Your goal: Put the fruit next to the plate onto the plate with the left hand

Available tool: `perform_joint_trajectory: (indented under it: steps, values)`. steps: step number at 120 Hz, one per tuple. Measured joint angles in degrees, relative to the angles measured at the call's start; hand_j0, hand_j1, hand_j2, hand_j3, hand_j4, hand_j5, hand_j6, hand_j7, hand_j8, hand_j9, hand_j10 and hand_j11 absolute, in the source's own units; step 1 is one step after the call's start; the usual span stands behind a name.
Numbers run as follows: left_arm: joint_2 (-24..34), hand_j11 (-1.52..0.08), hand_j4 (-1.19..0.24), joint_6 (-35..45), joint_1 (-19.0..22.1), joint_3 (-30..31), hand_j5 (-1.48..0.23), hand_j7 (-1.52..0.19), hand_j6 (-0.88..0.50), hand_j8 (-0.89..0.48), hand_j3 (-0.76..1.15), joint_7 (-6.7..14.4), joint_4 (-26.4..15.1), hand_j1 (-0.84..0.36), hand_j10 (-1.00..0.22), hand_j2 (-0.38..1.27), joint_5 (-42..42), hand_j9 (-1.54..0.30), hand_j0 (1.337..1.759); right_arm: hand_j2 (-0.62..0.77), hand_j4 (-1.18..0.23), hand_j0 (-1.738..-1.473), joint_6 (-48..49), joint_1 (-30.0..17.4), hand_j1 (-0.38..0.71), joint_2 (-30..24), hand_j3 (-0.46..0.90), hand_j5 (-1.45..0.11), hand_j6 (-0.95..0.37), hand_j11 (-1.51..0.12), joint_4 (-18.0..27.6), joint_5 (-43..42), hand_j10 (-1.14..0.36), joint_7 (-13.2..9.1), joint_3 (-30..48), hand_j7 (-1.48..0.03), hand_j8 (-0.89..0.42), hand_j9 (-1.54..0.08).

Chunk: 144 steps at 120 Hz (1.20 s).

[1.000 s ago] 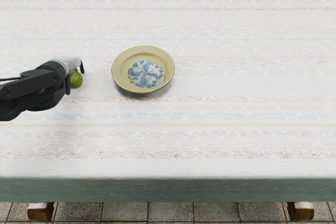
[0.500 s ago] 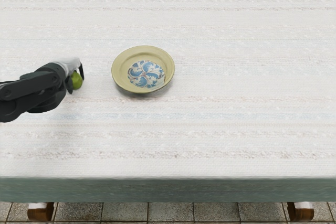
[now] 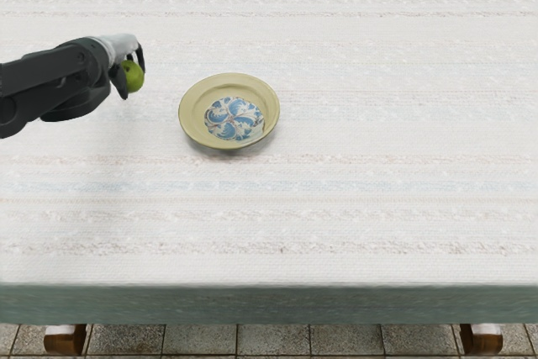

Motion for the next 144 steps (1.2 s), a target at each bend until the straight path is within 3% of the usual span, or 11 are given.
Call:
perform_joint_trajectory:
  steps: [4, 8, 21, 39, 84, 88, 104, 126, 133, 144]
  values:
    - [-0.7, -1.08, -0.46, -0.3, -0.8, -0.1, -1.09, -1.07, -0.28, -0.39, 0.00, 0.0, 0.0, -0.37, -0.76, 0.31, -0.3, -1.08, 1.646, 0.00, -0.01, -1.658, 0.0, 0.0, -0.33, 0.0, 0.00, -0.02, -0.01, -0.02, 0.0, 0.0, -0.02, 0.0, 0.0, -0.02, -0.01, -0.02]
    - [-2.6, -1.08, -0.46, -0.6, -0.9, -0.1, -1.10, -1.07, -0.28, -0.40, 0.00, 0.0, 0.0, -0.38, -0.77, 0.38, -0.8, -1.07, 1.647, 0.00, -0.01, -1.658, 0.0, 0.0, -0.33, 0.0, 0.00, -0.02, -0.01, -0.02, 0.0, 0.0, -0.02, 0.0, 0.0, -0.02, -0.01, -0.02]
    - [-5.8, -1.08, -0.44, -1.2, -2.0, -0.2, -1.12, -1.09, -0.29, -0.40, 0.00, 0.0, 0.0, -0.39, -0.76, 0.38, -2.1, -1.08, 1.645, 0.00, -0.01, -1.658, 0.0, 0.0, -0.33, 0.0, 0.00, -0.02, -0.01, -0.02, 0.0, 0.0, -0.02, 0.0, 0.0, -0.02, -0.01, -0.02]
    - [-9.8, -1.09, -0.48, -1.3, -3.2, -1.0, -1.12, -1.09, -0.30, -0.45, 0.00, 0.0, 0.1, -0.30, -0.76, 0.27, -3.6, -1.08, 1.645, 0.00, -0.02, -1.658, 0.0, 0.0, -0.33, 0.0, 0.00, -0.02, -0.01, -0.02, 0.0, 0.0, -0.02, 0.0, 0.0, -0.02, -0.02, -0.02]
    - [-11.7, -1.08, -0.50, -0.7, -0.7, -1.9, -1.12, -1.08, -0.32, -0.46, 0.00, 0.0, 0.1, -0.29, -0.75, 0.27, -4.0, -1.07, 1.644, 0.00, -0.02, -1.658, 0.0, 0.0, -0.33, 0.0, 0.00, -0.02, -0.02, -0.02, 0.0, 0.0, -0.02, 0.0, 0.0, -0.02, -0.02, -0.02]
    - [-11.7, -0.99, -0.53, -0.6, -0.7, -1.9, -1.02, -0.99, -0.32, -0.46, 0.00, 0.0, 0.1, -0.24, -0.69, 0.23, -3.9, -0.98, 1.646, 0.00, -0.02, -1.658, 0.0, 0.0, -0.33, 0.0, 0.00, -0.02, -0.01, -0.02, 0.0, 0.0, -0.02, 0.0, 0.0, -0.02, -0.02, -0.02]
    - [-11.7, -0.52, -0.28, -0.5, -0.8, -1.9, -0.53, -0.52, -0.17, -0.24, 0.00, 0.0, 0.1, 0.04, -0.36, 0.12, -4.3, -0.51, 1.652, 0.00, -0.01, -1.658, 0.0, 0.0, -0.33, 0.0, 0.00, -0.02, -0.01, -0.02, 0.0, 0.0, -0.02, 0.0, 0.0, -0.02, -0.01, -0.02]
    - [-8.5, -0.21, -0.12, -1.0, -2.6, -3.3, -0.22, -0.21, -0.07, -0.10, 0.00, 0.0, -0.6, 0.22, -0.15, 0.05, -12.5, -0.21, 1.655, 0.00, -0.02, -1.658, 0.0, 0.0, -0.33, 0.0, 0.00, -0.02, -0.02, -0.02, 0.0, 0.0, -0.02, 0.0, 0.0, -0.02, -0.02, -0.02]
    - [0.3, -0.16, -0.09, -1.9, -1.9, -7.3, -0.16, -0.16, -0.05, -0.08, 0.00, 0.0, -4.9, 0.25, -0.11, 0.04, -16.8, -0.16, 1.656, 0.00, -0.02, -1.658, 0.0, 0.0, -0.33, 0.0, 0.00, -0.02, -0.01, -0.02, 0.0, 0.0, -0.02, 0.0, 0.0, -0.02, -0.01, -0.02]
    - [6.7, -0.10, -0.06, -2.8, -0.1, -12.2, -0.11, -0.10, -0.04, -0.05, 0.00, 0.0, -13.3, 0.29, -0.07, 0.02, -23.5, -0.10, 1.657, 0.00, -0.02, -1.658, 0.0, 0.0, -0.33, 0.0, 0.00, -0.02, -0.01, -0.02, 0.0, 0.0, -0.02, 0.0, 0.0, -0.02, -0.02, -0.02]
